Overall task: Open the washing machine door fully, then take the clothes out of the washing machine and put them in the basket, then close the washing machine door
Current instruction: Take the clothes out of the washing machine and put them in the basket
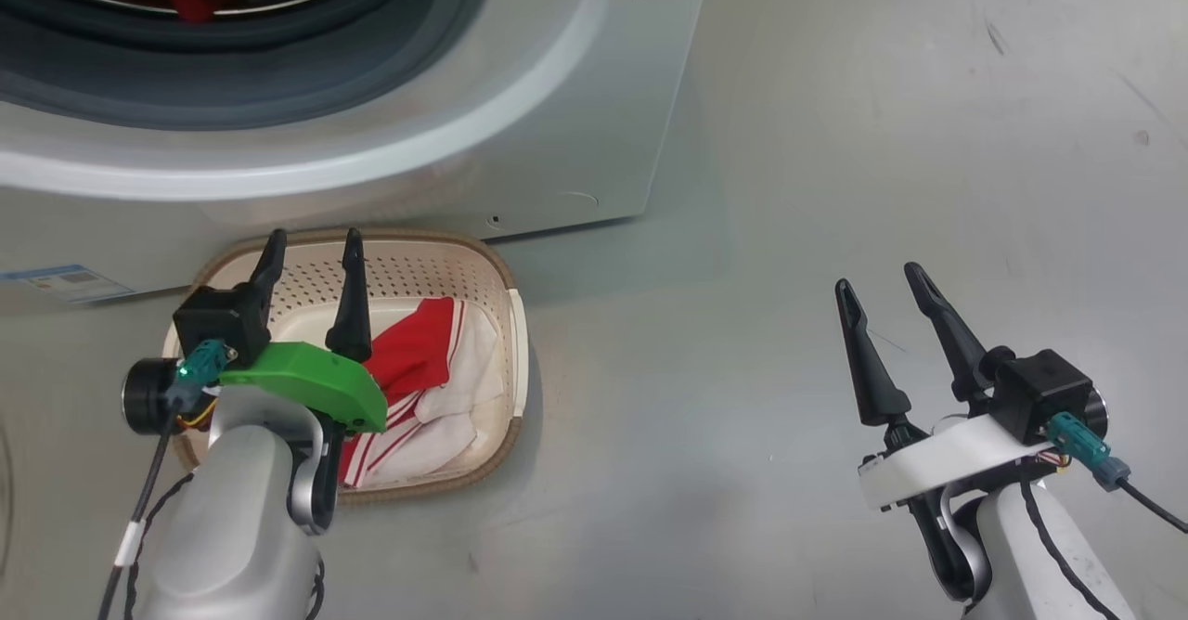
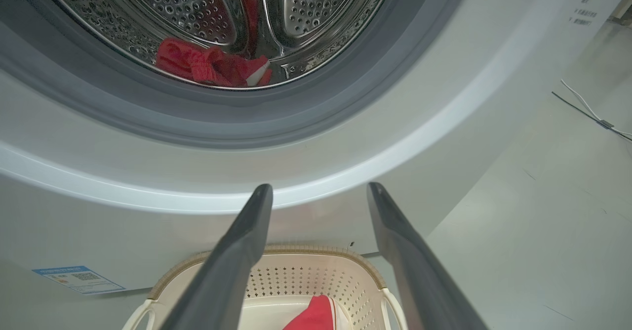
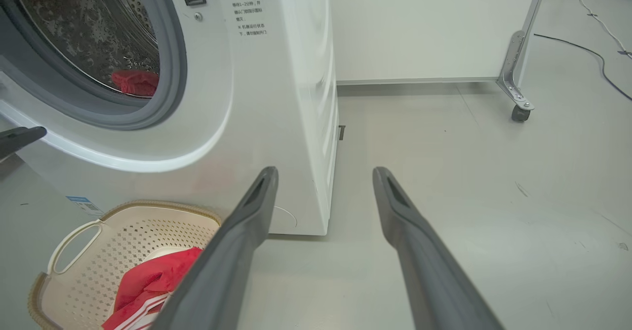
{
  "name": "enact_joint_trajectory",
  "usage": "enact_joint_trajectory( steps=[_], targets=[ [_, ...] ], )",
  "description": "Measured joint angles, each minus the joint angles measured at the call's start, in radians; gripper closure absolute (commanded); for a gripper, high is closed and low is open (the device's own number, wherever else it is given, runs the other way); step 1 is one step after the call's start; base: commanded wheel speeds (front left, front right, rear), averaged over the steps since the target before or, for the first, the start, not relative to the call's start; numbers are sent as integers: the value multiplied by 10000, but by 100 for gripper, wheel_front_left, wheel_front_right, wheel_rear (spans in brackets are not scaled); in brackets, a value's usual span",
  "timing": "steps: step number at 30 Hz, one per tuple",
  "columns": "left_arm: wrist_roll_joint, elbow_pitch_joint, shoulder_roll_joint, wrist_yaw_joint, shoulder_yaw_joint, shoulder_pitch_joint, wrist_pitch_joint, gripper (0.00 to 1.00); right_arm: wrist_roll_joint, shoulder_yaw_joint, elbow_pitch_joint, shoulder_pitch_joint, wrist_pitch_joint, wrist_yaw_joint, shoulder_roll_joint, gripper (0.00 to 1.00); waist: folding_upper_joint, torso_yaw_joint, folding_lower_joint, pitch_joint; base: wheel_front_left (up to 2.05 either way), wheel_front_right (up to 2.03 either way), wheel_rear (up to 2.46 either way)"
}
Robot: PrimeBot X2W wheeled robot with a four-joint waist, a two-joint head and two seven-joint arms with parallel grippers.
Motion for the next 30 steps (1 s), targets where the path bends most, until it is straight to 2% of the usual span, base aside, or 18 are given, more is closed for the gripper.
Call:
enact_joint_trajectory(
  steps=[12, 24, 30],
  targets=[
    [443, -2100, 4, 211, -90, 1644, 0, 0, -151, -125, 73, 674, 0, -12, 10, 0, 0, 488, 0, -1592, 0, 0, 0],
    [602, -2993, 17, 516, -305, 3559, 0, 0, -211, -105, 61, 1497, 2, -121, 36, 0, 0, 807, -1, -2905, 0, 0, 0],
    [639, -3344, 36, 623, -393, 4245, 0, 0, -222, -96, 33, 1920, 2, -284, 61, 0, 0, 883, -1, -3368, 0, 0, 0]
  ],
)
